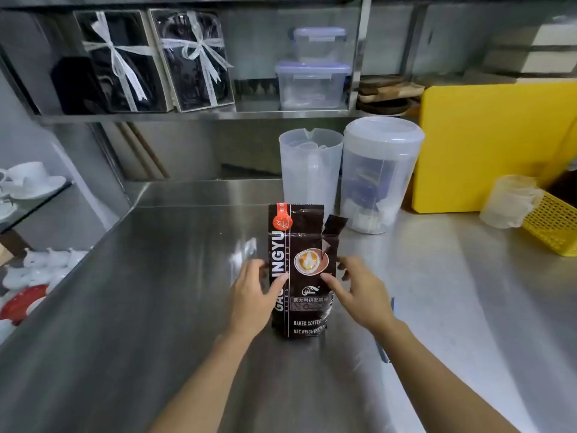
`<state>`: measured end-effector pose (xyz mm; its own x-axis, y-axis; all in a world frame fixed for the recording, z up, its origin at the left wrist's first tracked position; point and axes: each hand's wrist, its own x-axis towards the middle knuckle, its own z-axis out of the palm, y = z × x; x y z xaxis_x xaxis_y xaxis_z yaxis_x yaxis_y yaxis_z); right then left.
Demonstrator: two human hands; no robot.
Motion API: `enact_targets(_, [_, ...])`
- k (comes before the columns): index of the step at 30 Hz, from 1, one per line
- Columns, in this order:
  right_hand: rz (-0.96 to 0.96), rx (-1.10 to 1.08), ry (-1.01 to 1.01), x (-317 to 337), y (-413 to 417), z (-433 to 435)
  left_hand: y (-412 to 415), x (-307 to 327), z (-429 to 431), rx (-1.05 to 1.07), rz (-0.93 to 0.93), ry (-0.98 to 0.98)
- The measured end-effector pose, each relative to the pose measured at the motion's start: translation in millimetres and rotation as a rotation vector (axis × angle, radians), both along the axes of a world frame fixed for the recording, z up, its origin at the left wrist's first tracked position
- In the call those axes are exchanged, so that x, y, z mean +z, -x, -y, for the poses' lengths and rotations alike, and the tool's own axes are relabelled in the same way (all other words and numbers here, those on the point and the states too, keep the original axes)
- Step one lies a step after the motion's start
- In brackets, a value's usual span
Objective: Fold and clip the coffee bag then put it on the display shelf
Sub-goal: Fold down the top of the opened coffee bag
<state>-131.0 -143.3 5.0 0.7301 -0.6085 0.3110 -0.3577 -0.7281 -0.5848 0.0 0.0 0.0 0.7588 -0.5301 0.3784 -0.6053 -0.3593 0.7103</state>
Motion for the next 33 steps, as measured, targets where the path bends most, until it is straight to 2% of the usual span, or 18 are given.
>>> enact_targets(8, [0.14,0.062,-0.108,-16,-13,12,-3,-1,4,-0.018,-0.162,0.135])
enact_targets(13, [0.331,0.005,-0.427,-14,-20,11,-5,3,7,-0.025,-0.3,0.234])
enact_targets(17, [0.318,-0.044,-0.495,-9,-22,6,-4,4,7,-0.008,-0.379,0.286])
enact_targets(24, [0.418,-0.15,-0.648,-10,-28,-10,2,10,12,0.14,-0.768,0.488])
enact_targets(25, [0.429,-0.168,-0.66,-10,-28,-12,2,11,11,0.146,-0.764,0.464])
enact_targets(29, [0.386,-0.185,-0.571,-7,-25,-17,-1,8,10,0.132,-0.414,0.155])
enact_targets(33, [0.369,-0.174,-0.506,-6,-24,-24,14,11,11,0.208,-0.215,-0.104])
